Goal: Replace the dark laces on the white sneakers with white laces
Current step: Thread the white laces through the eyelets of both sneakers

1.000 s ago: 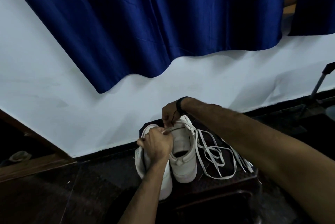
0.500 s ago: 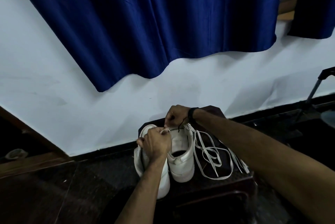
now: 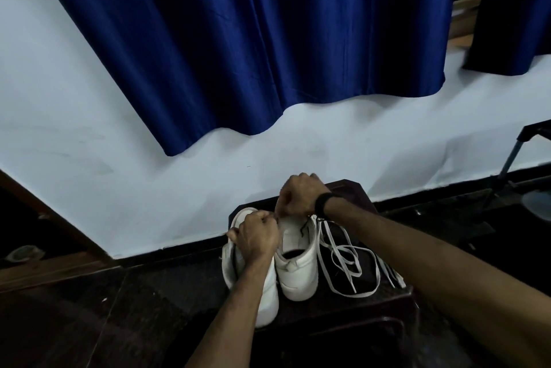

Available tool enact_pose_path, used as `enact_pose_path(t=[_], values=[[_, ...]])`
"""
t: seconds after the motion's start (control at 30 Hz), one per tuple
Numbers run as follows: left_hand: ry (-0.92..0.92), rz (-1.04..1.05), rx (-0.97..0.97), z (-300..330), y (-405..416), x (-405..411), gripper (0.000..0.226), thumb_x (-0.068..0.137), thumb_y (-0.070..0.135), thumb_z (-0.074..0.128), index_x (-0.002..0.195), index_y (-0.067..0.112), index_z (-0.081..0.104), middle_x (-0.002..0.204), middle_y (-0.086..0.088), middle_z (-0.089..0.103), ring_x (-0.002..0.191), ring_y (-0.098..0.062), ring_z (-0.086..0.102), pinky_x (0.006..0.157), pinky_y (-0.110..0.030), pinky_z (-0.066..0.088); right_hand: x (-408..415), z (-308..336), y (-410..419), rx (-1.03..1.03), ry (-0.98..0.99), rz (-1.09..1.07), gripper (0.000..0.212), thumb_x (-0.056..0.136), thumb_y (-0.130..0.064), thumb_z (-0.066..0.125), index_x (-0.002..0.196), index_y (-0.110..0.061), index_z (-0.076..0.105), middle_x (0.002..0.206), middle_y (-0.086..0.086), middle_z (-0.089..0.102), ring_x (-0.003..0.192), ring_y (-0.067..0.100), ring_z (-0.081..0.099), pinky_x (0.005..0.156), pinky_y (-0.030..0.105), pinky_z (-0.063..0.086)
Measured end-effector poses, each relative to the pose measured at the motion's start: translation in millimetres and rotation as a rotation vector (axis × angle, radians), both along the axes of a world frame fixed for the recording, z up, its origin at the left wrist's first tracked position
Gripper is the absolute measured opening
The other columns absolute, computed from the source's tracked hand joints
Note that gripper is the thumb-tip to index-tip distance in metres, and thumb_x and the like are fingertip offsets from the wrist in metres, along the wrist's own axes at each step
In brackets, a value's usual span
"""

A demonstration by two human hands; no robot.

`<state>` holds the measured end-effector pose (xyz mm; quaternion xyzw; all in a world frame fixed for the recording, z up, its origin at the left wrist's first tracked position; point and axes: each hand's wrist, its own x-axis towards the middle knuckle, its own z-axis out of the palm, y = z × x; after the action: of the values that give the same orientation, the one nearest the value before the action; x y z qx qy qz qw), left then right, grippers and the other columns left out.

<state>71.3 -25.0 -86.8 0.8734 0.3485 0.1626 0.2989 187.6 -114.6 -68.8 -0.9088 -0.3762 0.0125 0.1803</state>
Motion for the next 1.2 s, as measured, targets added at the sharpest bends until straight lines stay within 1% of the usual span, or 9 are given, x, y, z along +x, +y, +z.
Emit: enact_pose_path(t=[0.13,0.23,0.5,0.67,0.77,0.87,0.97,1.03,1.2], values=[[-0.006,-0.023,-0.011,-0.9,2.6,-0.9,0.034,0.086,0.013,0.049,0.102,0.025,0.076,0.113,0.0,0.071,0.116,-0.02,0.054,0.105,-0.039,0.025,-19.7,-1.0,12.9,-0.19,-0.068,-0.067,0.041,0.08,-0.058,0.059,0.097,-0.022,0.067,0.1,0.004,0.067,0.1,0.022,0.06,0.103,0.046,0.028],[0.007,-0.026,-0.017,-3.1,4.2,-1.1,0.034,0.086,0.013,0.049,0.104,0.024,0.075,0.115,-0.002,0.07,0.118,-0.023,0.053,0.104,-0.04,0.024,-26.0,1.1,19.3,-0.259,-0.156,-0.06,0.035,0.089,-0.047,0.054,0.105,-0.016,0.06,0.107,0.009,0.065,0.102,0.025,0.06,0.106,0.049,0.024],[0.001,0.01,0.042,-0.1,-0.3,-2.3,0.031,0.085,0.015,0.051,0.103,0.024,0.075,0.112,-0.003,0.07,0.114,-0.025,0.055,0.102,-0.038,0.026,-44.0,6.3,3.1,-0.287,-0.367,0.056,0.028,0.09,-0.037,0.045,0.1,-0.024,0.068,0.098,0.002,0.068,0.103,0.022,0.052,0.09,0.042,0.03],[-0.04,0.009,0.12,-6.0,2.1,1.3,0.024,0.08,0.024,0.059,0.1,0.029,0.073,0.104,0.0,0.07,0.109,-0.024,0.058,0.094,-0.042,0.031,-43.7,38.1,-38.2,-0.018,-0.033,0.185,0.008,0.084,-0.039,0.064,0.083,-0.034,0.07,0.07,-0.022,0.058,0.093,0.008,0.05,0.085,0.032,0.031],[-0.093,0.01,0.262,-10.3,-0.5,1.7,0.016,0.081,0.026,0.064,0.095,0.027,0.072,0.099,0.001,0.064,0.105,-0.026,0.055,0.087,-0.042,0.03,-47.0,59.7,-57.8,0.322,0.328,0.291,0.005,0.083,-0.033,0.072,0.078,-0.03,0.071,0.075,-0.018,0.069,0.078,0.001,0.059,0.08,0.026,0.047],[-0.244,-0.049,0.317,-6.0,-1.5,-3.4,0.027,0.074,0.018,0.069,0.099,0.026,0.071,0.104,0.003,0.062,0.105,-0.024,0.054,0.086,-0.041,0.033,-51.4,70.3,-64.4,0.478,0.424,0.238,0.007,0.085,-0.022,0.074,0.079,-0.024,0.071,0.078,-0.01,0.071,0.073,-0.002,0.059,0.074,0.014,0.045],[-0.45,-0.329,0.041,9.7,-0.8,-11.0,0.035,0.07,0.019,0.071,0.105,0.027,0.07,0.11,0.012,0.066,0.105,-0.011,0.059,0.091,-0.034,0.046,-51.8,67.6,-64.3,0.419,0.318,0.152,0.007,0.083,-0.03,0.075,0.077,-0.027,0.072,0.076,-0.011,0.072,0.068,-0.004,0.058,0.07,0.016,0.045],[-0.451,-0.448,-0.181,23.8,-1.3,-16.7,0.018,0.079,0.032,0.064,0.089,0.018,0.071,0.088,0.006,0.071,0.085,-0.008,0.064,0.078,-0.036,0.052,-51.0,66.5,-63.8,0.456,0.362,0.1,0.008,0.083,-0.03,0.075,0.078,-0.025,0.073,0.074,-0.011,0.071,0.067,-0.005,0.058,0.072,0.018,0.047],[-0.519,-0.379,-0.366,35.6,10.1,-24.9,0.041,0.1,0.016,0.051,0.06,0.012,0.061,0.052,0.009,0.058,0.054,-0.004,0.051,0.064,-0.028,0.041,-43.2,43.5,-56.5,0.568,0.494,-0.146,0.022,0.089,-0.04,0.065,0.082,-0.02,0.073,0.088,-0.004,0.074,0.089,0.013,0.068,0.086,0.028,0.051]])
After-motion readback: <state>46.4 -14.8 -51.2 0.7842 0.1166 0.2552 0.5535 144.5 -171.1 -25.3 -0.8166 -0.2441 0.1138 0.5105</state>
